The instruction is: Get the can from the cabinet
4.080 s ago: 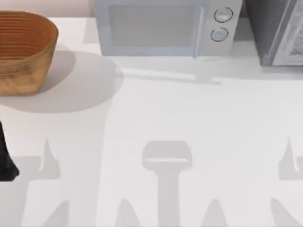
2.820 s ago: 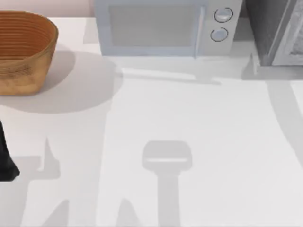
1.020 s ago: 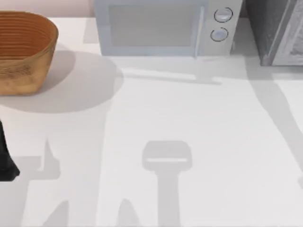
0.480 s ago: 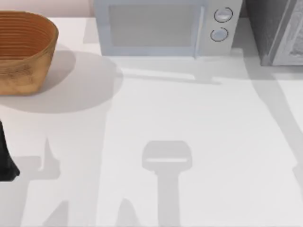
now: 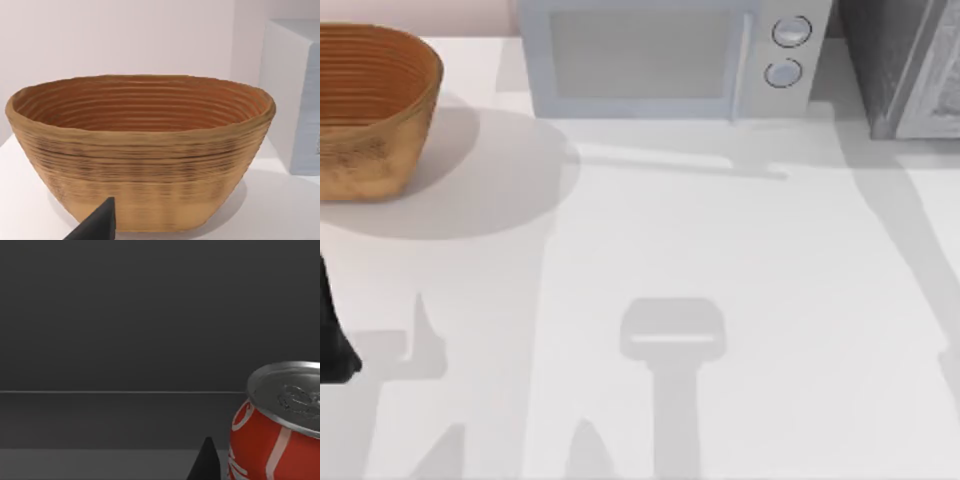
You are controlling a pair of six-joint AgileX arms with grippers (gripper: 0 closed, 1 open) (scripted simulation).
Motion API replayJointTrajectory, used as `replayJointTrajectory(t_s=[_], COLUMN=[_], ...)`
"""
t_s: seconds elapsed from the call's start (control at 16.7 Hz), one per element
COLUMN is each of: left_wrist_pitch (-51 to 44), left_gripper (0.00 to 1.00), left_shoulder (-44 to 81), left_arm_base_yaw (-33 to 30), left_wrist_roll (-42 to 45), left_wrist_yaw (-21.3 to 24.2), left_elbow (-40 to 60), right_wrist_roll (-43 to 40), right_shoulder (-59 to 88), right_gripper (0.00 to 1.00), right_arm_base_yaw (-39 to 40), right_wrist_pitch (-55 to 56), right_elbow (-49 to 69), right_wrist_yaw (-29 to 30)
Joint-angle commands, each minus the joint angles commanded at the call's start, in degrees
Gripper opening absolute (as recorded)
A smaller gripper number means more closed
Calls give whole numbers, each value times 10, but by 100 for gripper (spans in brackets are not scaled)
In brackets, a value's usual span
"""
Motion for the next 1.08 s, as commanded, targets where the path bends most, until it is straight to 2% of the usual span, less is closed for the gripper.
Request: replayJointTrajectory(t_s=[0.18, 0.24, 0.78, 1.08], left_wrist_pitch=[0, 0, 0, 0], left_gripper=[100, 100, 100, 100], left_shoulder=[0, 0, 0, 0], left_arm_base_yaw=[0, 0, 0, 0], left_wrist_roll=[0, 0, 0, 0], left_wrist_yaw=[0, 0, 0, 0], left_elbow=[0, 0, 0, 0], right_wrist_roll=[0, 0, 0, -2], right_shoulder=[0, 0, -2, -71], right_gripper=[2, 0, 0, 0], right_arm_base_yaw=[0, 0, 2, 68], right_wrist_pitch=[0, 0, -2, -96], right_elbow=[0, 0, 0, 10], right_wrist_yaw=[0, 0, 1, 56])
